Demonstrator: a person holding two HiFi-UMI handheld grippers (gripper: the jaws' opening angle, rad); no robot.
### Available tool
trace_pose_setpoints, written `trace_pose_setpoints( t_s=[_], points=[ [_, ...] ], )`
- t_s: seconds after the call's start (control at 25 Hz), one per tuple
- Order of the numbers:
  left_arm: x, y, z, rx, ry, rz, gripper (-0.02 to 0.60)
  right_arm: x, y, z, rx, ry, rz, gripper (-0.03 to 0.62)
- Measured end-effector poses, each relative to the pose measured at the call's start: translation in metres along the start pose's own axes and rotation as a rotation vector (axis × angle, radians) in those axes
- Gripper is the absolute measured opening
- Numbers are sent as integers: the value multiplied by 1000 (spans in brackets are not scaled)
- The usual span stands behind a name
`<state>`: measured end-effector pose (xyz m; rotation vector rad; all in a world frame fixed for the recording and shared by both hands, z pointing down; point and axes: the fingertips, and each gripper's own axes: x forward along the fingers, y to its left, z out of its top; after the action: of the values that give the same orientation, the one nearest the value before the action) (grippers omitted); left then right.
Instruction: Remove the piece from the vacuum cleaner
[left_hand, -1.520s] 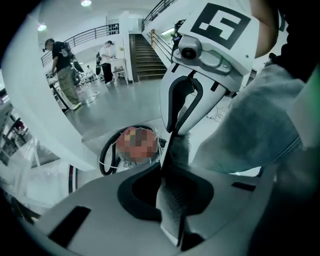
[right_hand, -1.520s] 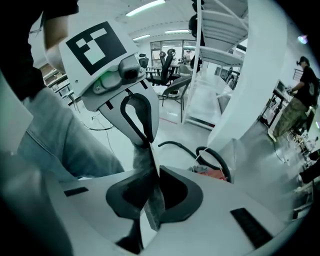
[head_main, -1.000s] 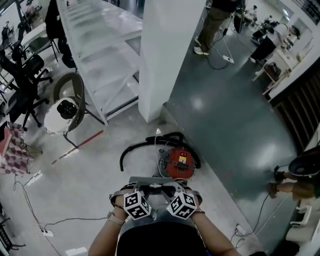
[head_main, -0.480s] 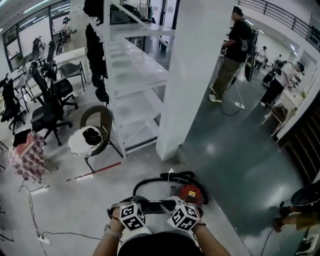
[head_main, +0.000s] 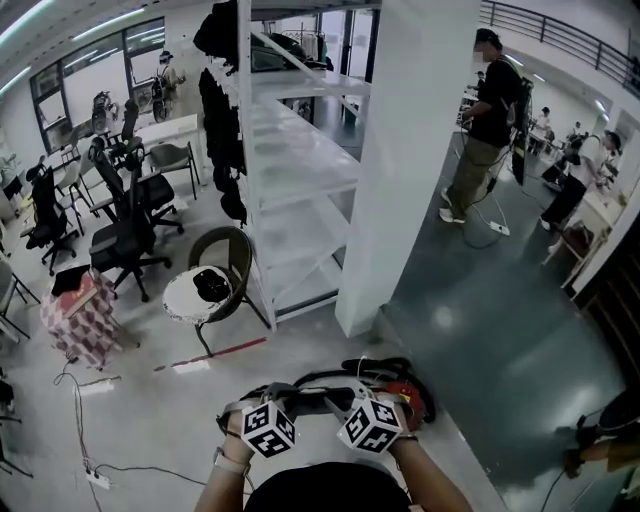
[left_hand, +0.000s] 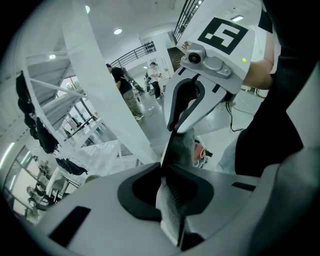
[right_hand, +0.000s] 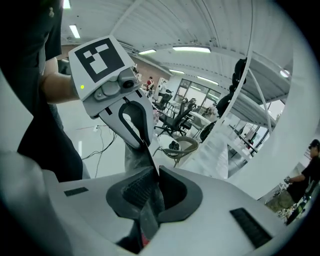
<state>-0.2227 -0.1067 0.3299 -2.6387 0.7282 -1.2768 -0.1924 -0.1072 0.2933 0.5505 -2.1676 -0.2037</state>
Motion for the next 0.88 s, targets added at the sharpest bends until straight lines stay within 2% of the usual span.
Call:
trace_pose_setpoints(
  t_s=[0.24, 0.88],
  points=[
    [-8, 12, 2, 4, -4, 52, 43, -1, -7, 12, -22, -23, -12, 55],
    [-1, 4, -9, -4, 11, 56, 43, 8, 4, 2, -24, -20, -9, 52]
  ],
)
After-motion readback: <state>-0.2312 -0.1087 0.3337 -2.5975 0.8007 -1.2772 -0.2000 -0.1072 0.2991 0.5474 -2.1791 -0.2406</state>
